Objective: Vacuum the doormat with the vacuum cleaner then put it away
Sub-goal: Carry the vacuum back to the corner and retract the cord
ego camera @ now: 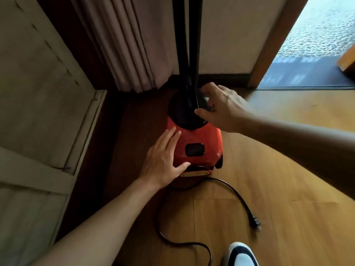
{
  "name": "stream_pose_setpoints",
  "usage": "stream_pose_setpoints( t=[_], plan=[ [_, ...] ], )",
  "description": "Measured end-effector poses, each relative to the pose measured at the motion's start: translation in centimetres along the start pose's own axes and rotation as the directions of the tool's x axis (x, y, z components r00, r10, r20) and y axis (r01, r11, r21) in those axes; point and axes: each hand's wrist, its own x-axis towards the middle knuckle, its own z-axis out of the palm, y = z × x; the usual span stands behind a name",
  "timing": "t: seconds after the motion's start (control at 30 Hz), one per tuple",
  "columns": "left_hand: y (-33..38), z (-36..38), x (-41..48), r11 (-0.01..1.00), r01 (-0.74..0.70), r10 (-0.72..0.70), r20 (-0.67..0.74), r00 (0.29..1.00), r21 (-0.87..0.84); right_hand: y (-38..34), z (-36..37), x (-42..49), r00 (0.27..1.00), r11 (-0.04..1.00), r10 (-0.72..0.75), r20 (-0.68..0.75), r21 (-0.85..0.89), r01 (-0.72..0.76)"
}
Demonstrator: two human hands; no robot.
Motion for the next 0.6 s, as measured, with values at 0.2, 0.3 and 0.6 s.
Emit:
stream_pose_setpoints(
  t=[0.2,0.3,0.6],
  plan=[
    [-1.0,-0.4,0.5,0.984,-0.096,0.087,0.061,0.994,0.152,-0.5,4.6,-2.2,0.998,0.993,-0.024,-0.059,0.11,0.031],
    [-1.1,-0.1,0.6,0.973,-0.116,0.097,0.105,0.99,0.2,-0.2,6.5,-6.6,0.982,0.992,-0.014,-0.187,0.117,0.036],
    [-2.4,-1.8,1.4,0.972,-0.199,0.185,0.11,0.977,0.128,-2.7,13.2,-15.0,0.808,0.585,0.543,0.228,0.588,-0.559]
  ],
)
